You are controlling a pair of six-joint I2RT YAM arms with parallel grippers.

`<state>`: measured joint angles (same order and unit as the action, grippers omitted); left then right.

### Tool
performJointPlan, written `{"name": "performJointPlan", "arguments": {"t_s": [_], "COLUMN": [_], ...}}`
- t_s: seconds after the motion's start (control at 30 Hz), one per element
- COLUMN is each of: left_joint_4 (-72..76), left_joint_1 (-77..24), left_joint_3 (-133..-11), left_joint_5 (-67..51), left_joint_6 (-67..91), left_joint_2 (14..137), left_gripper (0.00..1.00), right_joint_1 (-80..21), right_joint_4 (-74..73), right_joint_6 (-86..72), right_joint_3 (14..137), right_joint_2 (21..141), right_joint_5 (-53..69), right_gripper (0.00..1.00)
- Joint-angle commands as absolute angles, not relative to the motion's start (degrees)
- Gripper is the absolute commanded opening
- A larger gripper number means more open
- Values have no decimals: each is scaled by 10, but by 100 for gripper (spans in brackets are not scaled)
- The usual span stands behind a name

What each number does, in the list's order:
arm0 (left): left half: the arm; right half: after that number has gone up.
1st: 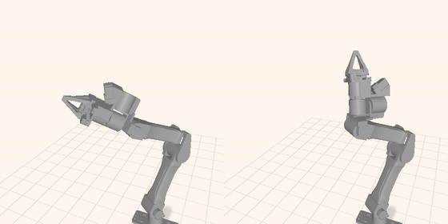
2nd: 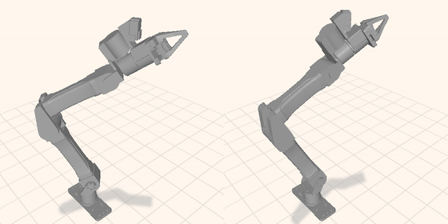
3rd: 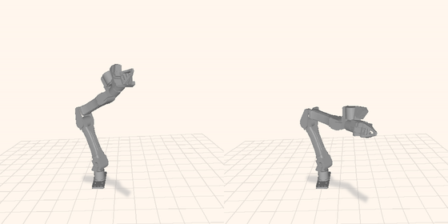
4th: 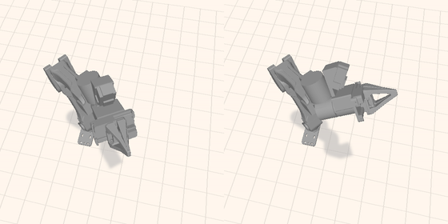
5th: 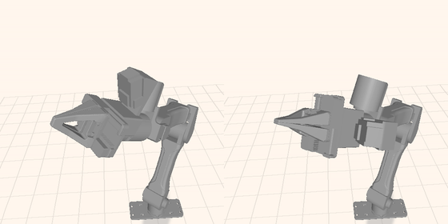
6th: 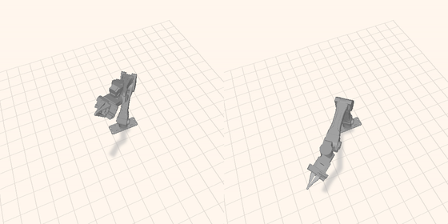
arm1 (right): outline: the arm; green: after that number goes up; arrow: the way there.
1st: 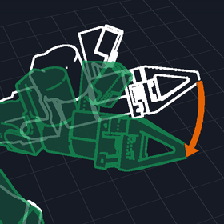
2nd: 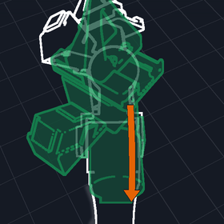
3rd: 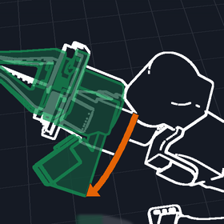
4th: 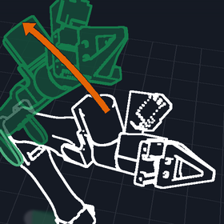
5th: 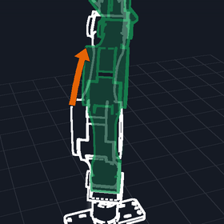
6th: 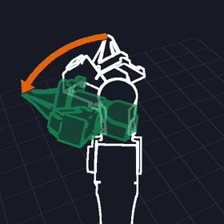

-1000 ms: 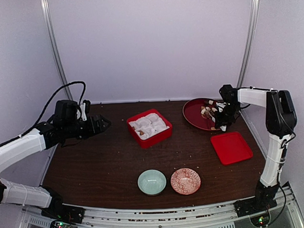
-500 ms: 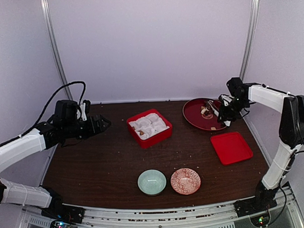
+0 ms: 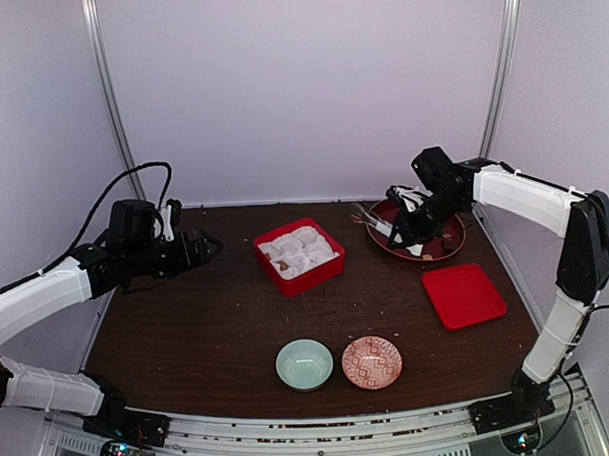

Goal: Pack the chocolate

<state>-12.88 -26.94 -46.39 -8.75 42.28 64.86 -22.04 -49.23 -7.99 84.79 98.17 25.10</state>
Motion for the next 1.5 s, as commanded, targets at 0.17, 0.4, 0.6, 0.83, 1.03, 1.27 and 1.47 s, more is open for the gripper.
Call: {"name": "performJointPlan", "arguments": {"t_s": [0.17, 0.4, 0.6, 0.83, 1.03, 1.27, 1.47], "left_joint_4": [-104, -107, -105, -102, -100, -99, -98], "left_joint_1": [-264, -265, -264, -264, -264, -264, -264], "left_joint_3": [-456, -456, -455, -453, -452, -450, -447], "left_joint_5": [-87, -84, -86, -89, -90, -89, -88], "left_joint_6": [416, 416, 416, 417, 418, 418, 419], "left_joint_2": [634, 632, 635, 635, 634, 633, 632], "left_gripper": [91, 91, 91, 91, 91, 91, 91], "right_joint_1": [-316, -360, -383, -394, -397, -398, -401], "right_joint_4": [-491, -508, -507, -498, -496, -497, -497], "right_joint_6": [-90, -88, -91, -96, -98, -97, -96], "right_joint_3": [932, 977, 975, 957, 948, 944, 932], "right_joint_2": [1071, 1117, 1130, 1130, 1132, 1137, 1134], "right_joint_5": [287, 305, 318, 323, 323, 323, 324], "right_gripper": [18, 18, 18, 19, 19, 21, 21]}}
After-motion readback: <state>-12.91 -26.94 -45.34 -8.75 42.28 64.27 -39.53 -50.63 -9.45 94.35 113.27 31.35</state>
